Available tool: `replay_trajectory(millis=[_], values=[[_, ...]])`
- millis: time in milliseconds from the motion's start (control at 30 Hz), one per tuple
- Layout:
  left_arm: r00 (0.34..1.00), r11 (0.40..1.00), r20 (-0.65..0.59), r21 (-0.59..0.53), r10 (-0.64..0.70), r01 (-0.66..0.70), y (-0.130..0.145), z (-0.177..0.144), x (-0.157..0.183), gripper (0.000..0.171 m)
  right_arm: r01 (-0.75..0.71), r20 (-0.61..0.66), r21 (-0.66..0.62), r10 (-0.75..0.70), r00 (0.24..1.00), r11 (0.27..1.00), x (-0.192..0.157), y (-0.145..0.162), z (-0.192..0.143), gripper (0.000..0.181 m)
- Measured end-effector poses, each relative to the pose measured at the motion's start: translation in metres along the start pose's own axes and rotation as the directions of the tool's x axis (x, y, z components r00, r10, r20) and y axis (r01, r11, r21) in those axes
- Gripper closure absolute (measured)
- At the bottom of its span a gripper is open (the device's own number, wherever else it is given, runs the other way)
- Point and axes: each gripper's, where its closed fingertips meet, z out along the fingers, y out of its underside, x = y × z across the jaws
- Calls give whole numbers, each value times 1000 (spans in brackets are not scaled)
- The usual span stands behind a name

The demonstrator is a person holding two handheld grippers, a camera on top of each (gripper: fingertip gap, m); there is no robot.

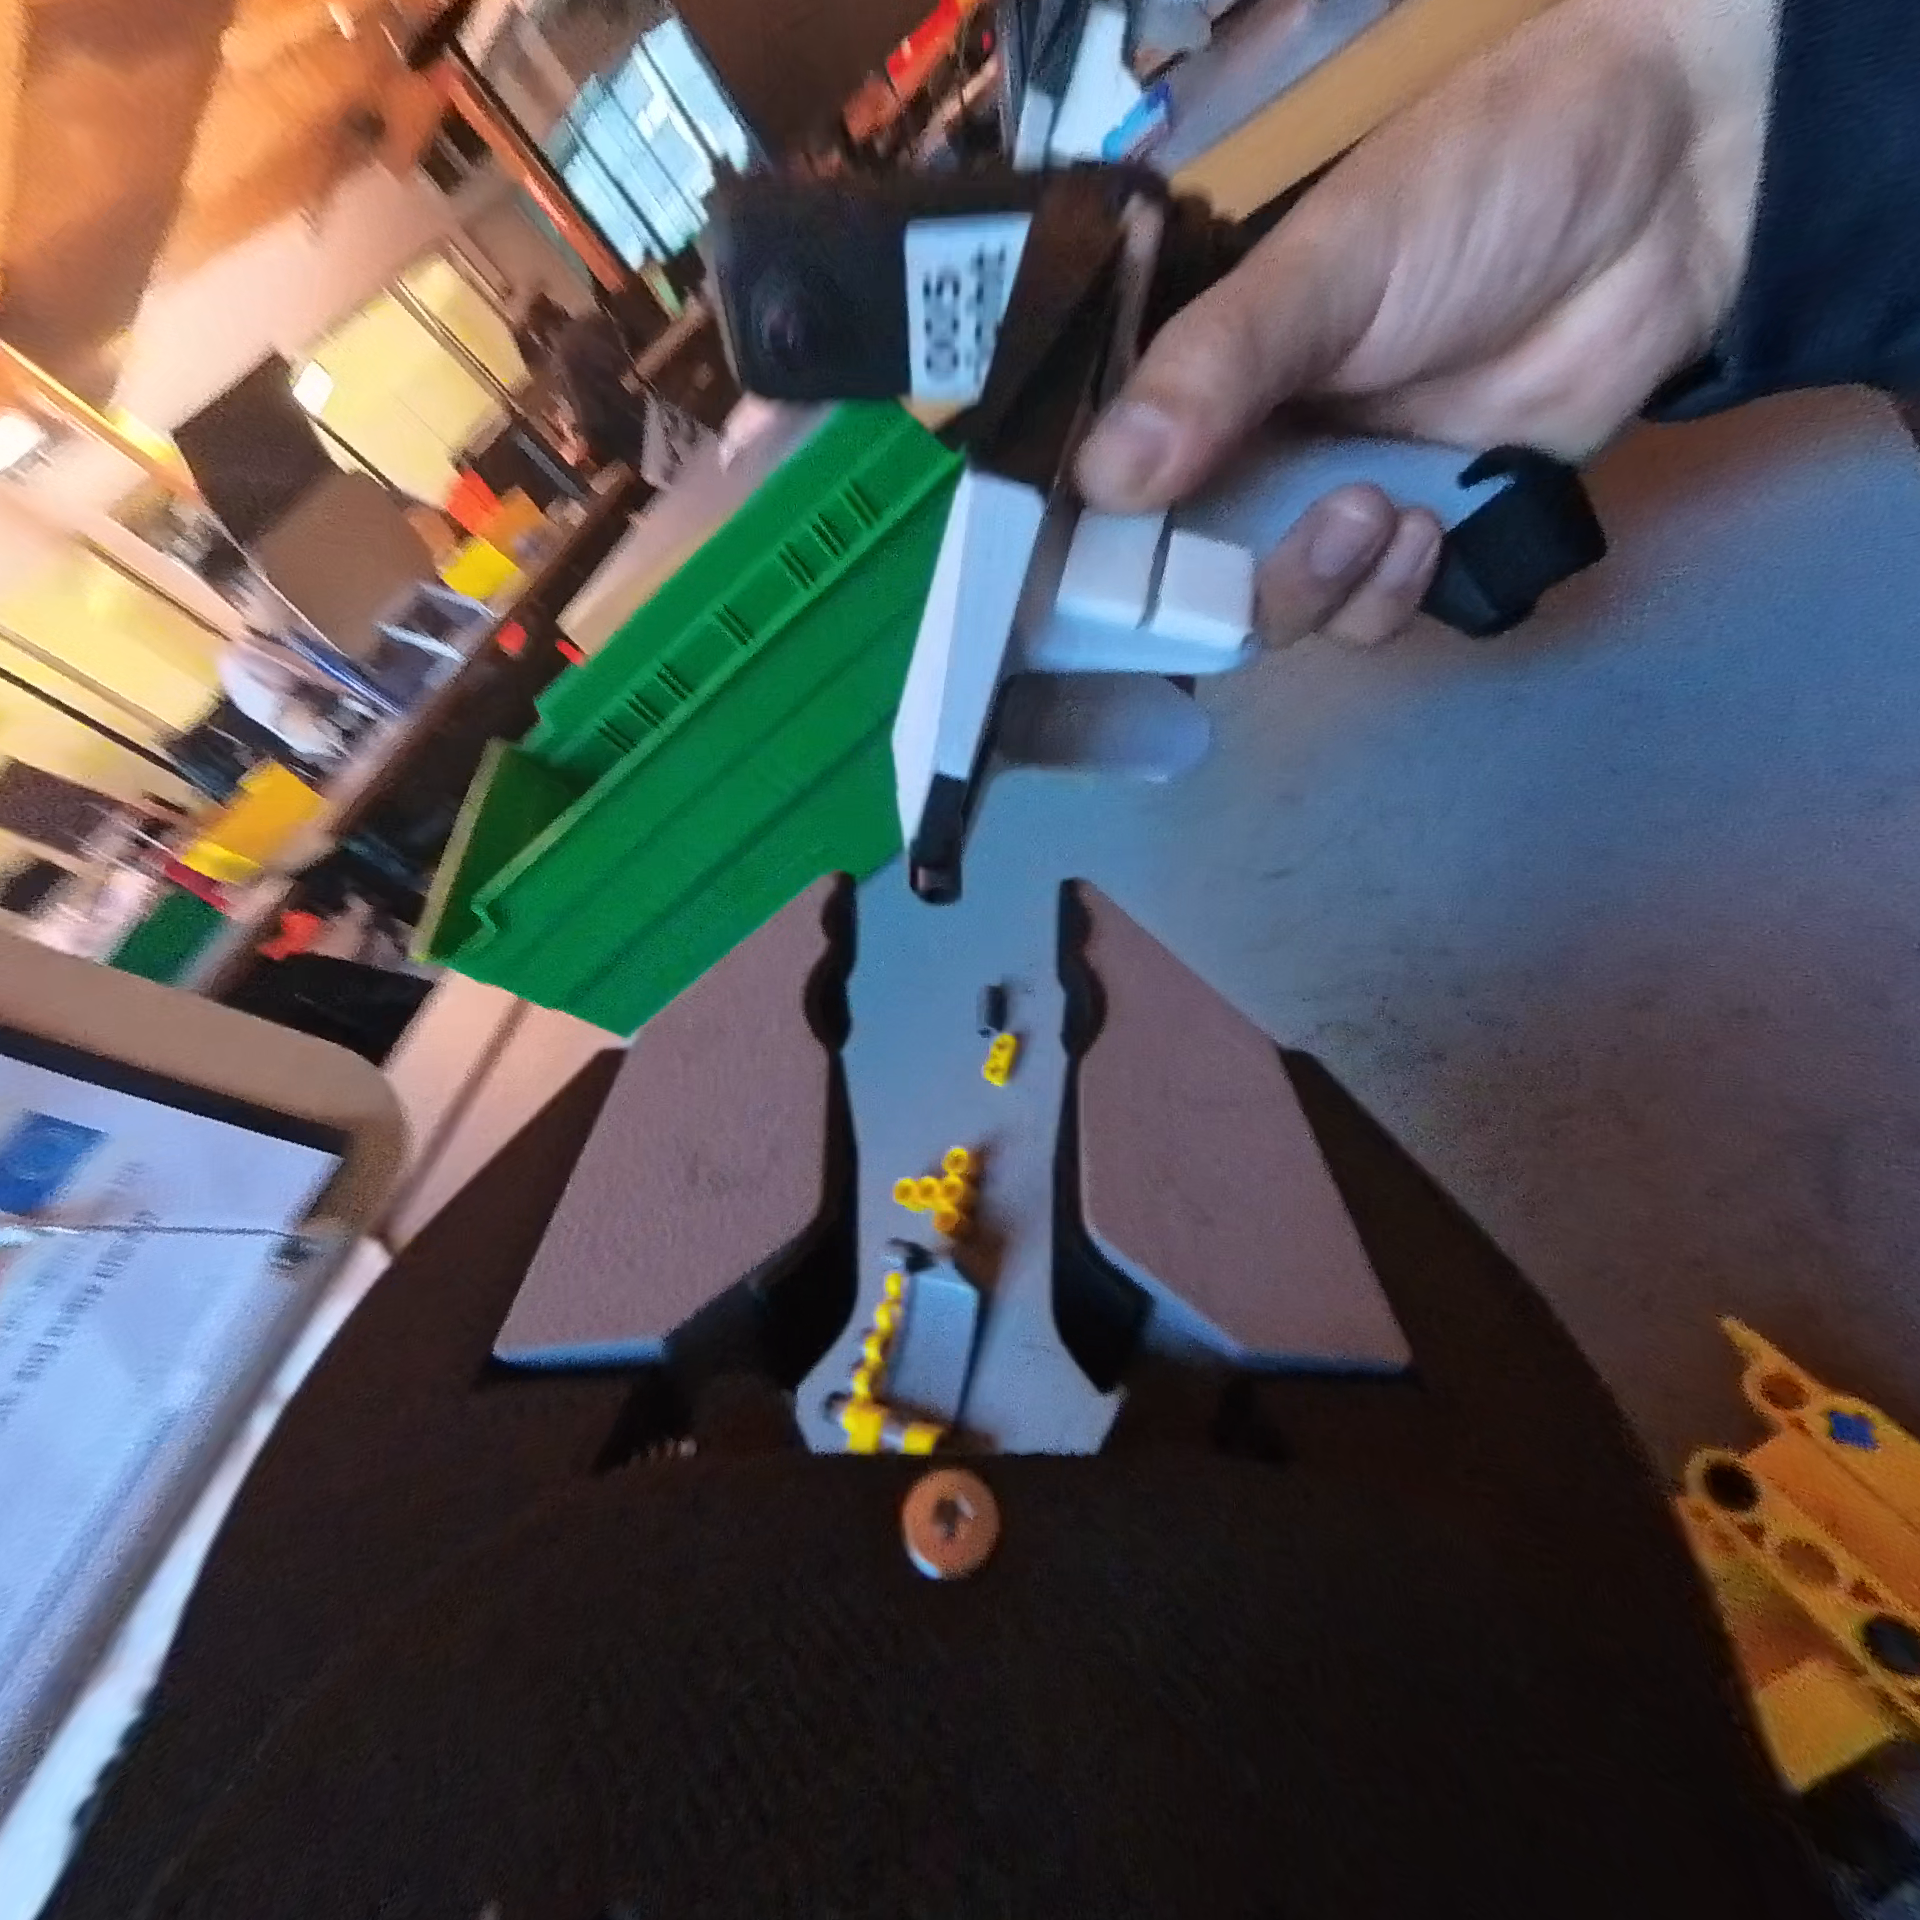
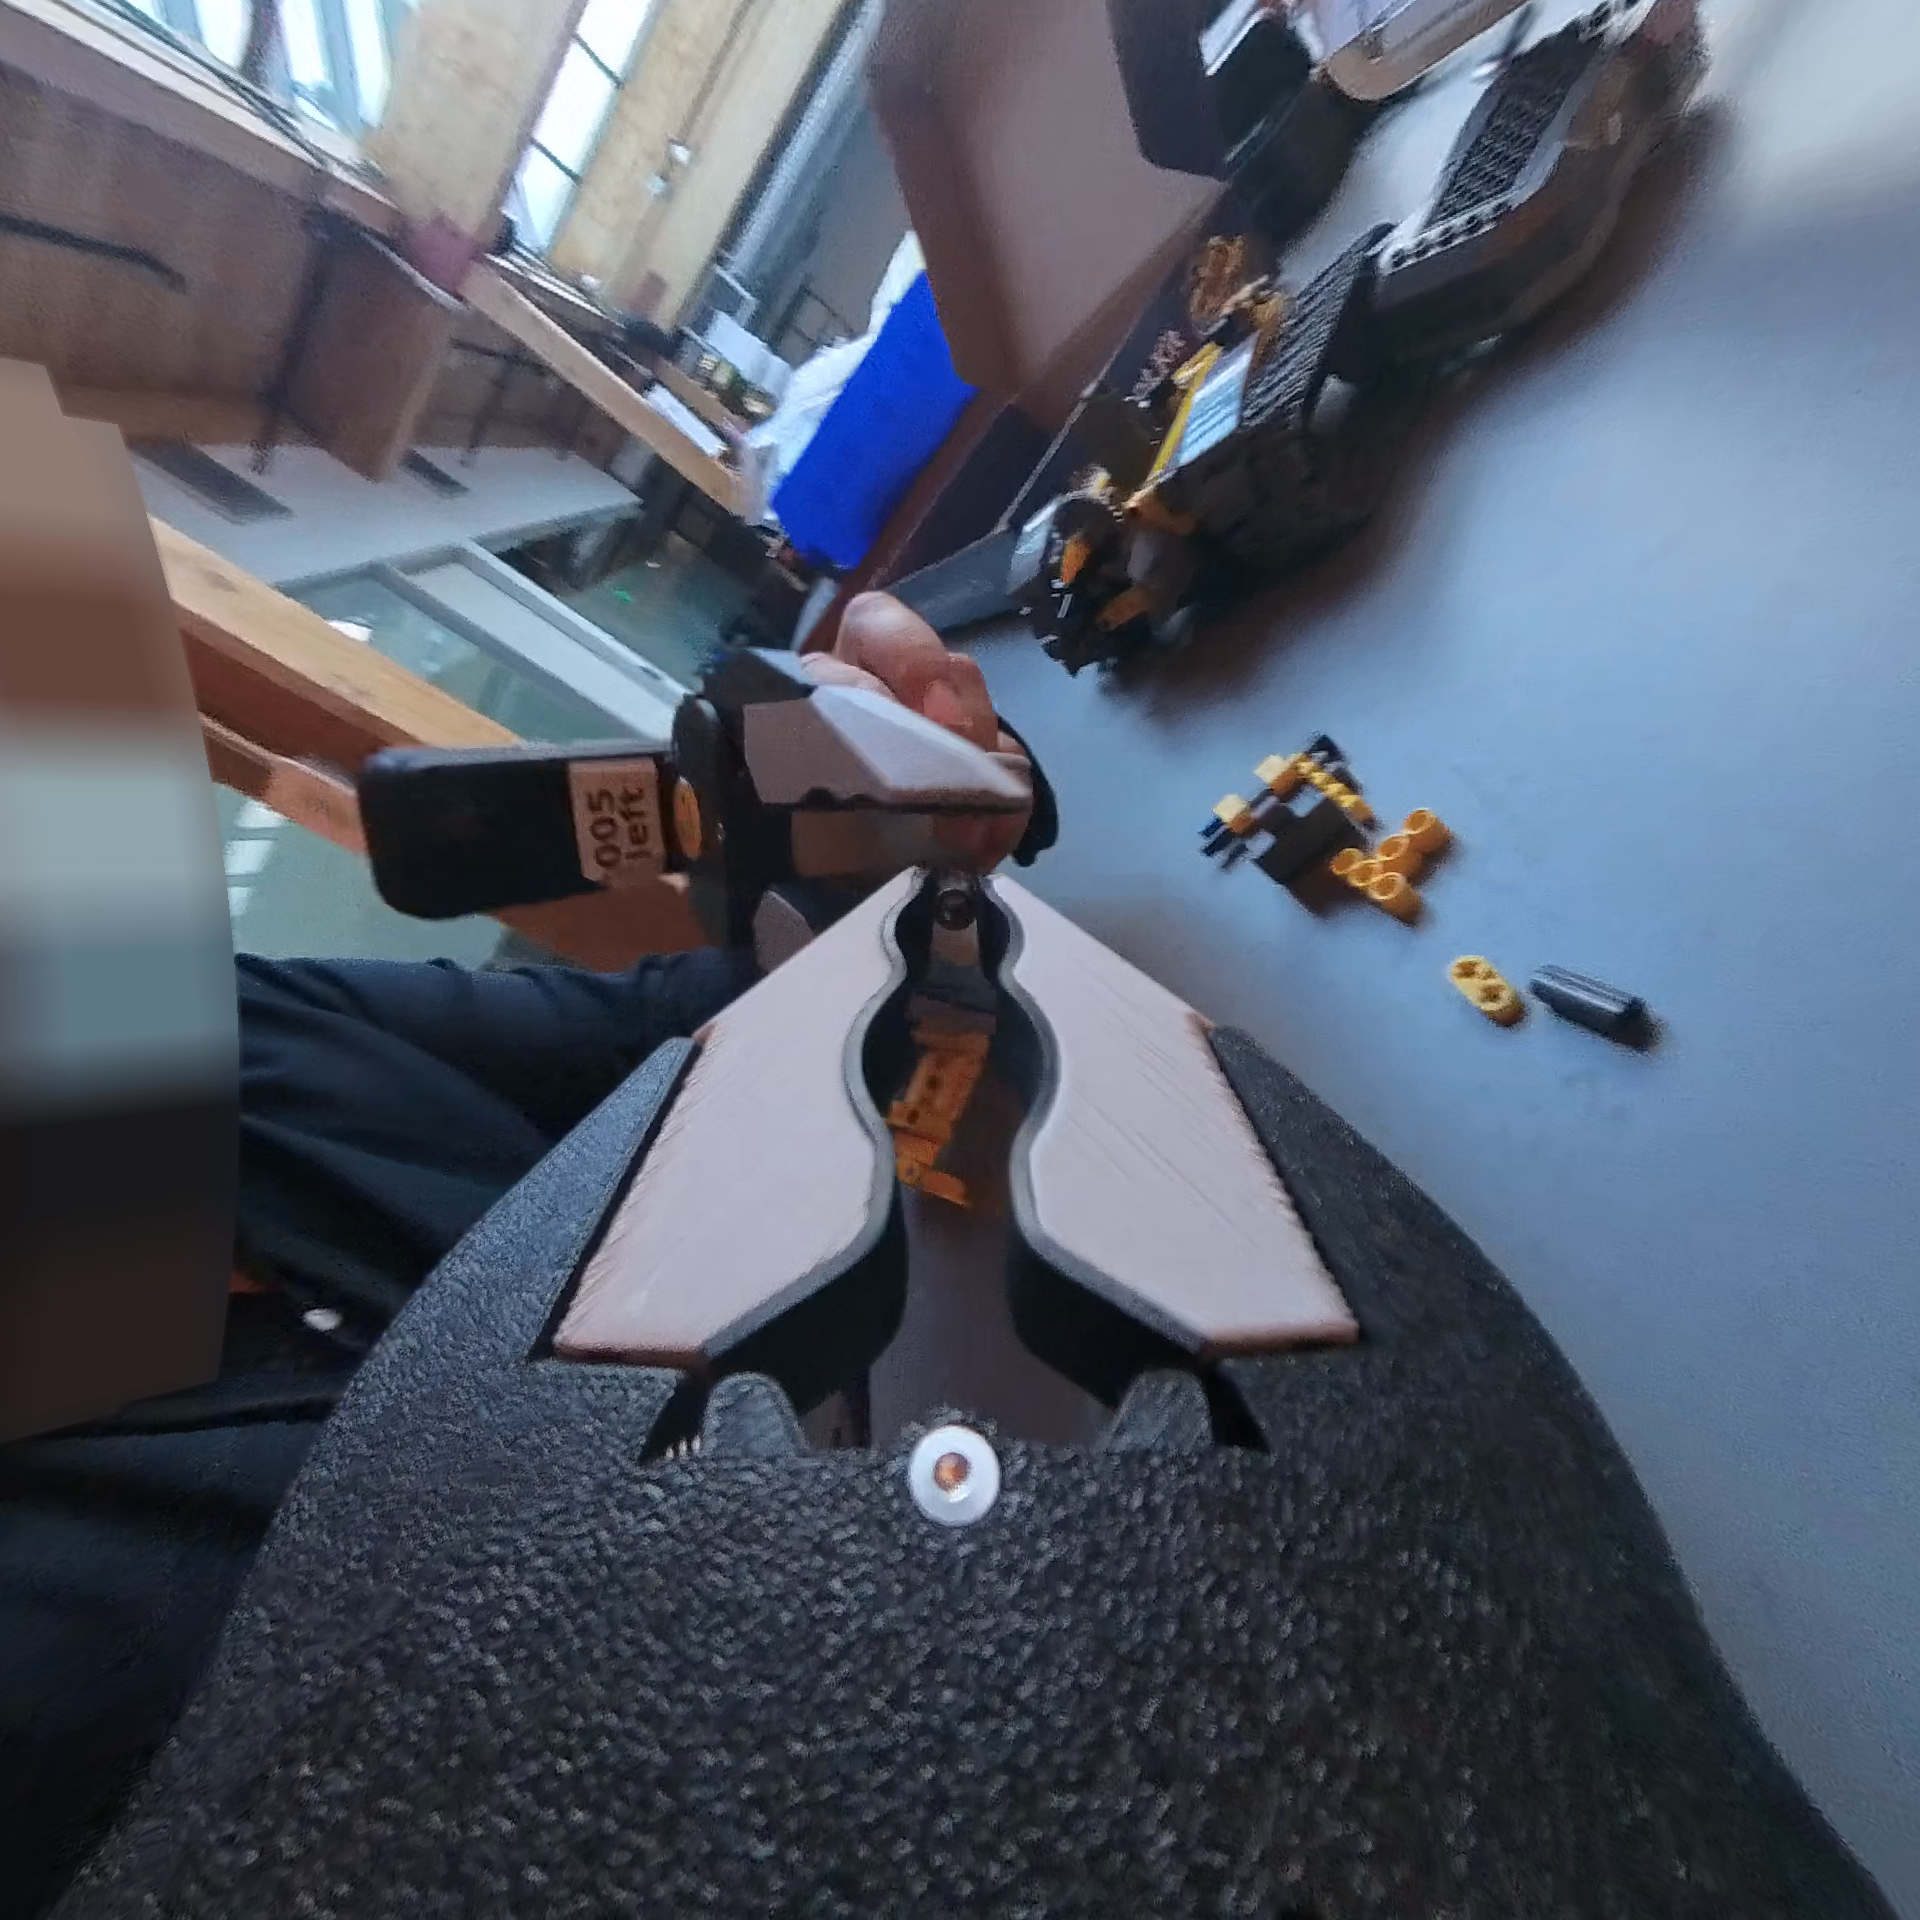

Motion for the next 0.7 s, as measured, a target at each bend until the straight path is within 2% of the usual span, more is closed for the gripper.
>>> replay_trajectory(millis=[67, 100, 133, 167, 200, 267, 300, 333, 367, 400, 467, 500, 533, 600, 633, 700], values=[[985, 988, -74, -13, -157, 157, 4, 6, 5, 122, 17, -28, 35, -16, 999, 999, -1, -6, -6, 177], [957, 963, -108, 2, -268, 270, 1, 6, 3, 118, 29, -33, 83, -26, 999, 996, -4, -13, -11, 177], [909, 917, -149, 26, -390, 398, -4, 6, 0, 113, 51, -52, 127, -44, 998, 991, -7, -20, -17, 177], [833, 843, -203, 54, -515, 535, -10, 3, -6, 114, 85, -95, 156, -71, 993, 984, -9, -25, -23, 178], [723, 730, -248, 77, -645, 679, -15, 1, -16, 121, 135, -158, 171, -108, 982, 976, -10, -29, -30, 177], [430, 428, -370, 93, -824, 899, -20, -7, -39, 113, 248, -293, 172, -191, 937, 954, -14, -39, -44, 177], [305, 297, -443, 88, -843, 951, -22, -12, -48, 117, 303, -353, 165, -231, 907, 939, -18, -45, -52, 177], [224, 212, -495, 81, -840, 974, -24, -17, -55, 125, 355, -416, 156, -265, 870, 922, -20, -52, -61, 177], [206, 183, -513, 96, -833, 979, -24, -20, -60, 127, 406, -480, 143, -296, 826, 902, -22, -61, -72, 177], [216, 184, -491, 114, -844, 976, -21, -20, -64, 126, 452, -545, 126, -319, 775, 883, -21, -70, -85, 177], [258, 223, -412, 131, -874, 966, -12, -16, -65, 121, 508, -668, 76, -334, 664, 858, -14, -91, -113, 177], [276, 244, -392, 129, -878, 961, -10, -14, -64, 113, 517, -723, 31, -338, 603, 855, -6, -100, -127, 177], [281, 254, -386, 122, -879, 960, -9, -12, -62, 112, 515, -788, -34, -340, 513, 856, 7, -109, -144, 177], [277, 253, -385, 111, -881, 961, -8, -10, -60, 114, 474, -877, -200, -372, 304, 858, 37, -121, -172, 176], [279, 257, -383, 108, -881, 960, -6, -10, -60, 114, 423, -890, -272, -393, 231, 864, 52, -123, -180, 176], [293, 274, -386, 104, -875, 956, -5, -10, -58, 123, 330, -890, -338, -413, 191, 881, 76, -124, -183, 168]])
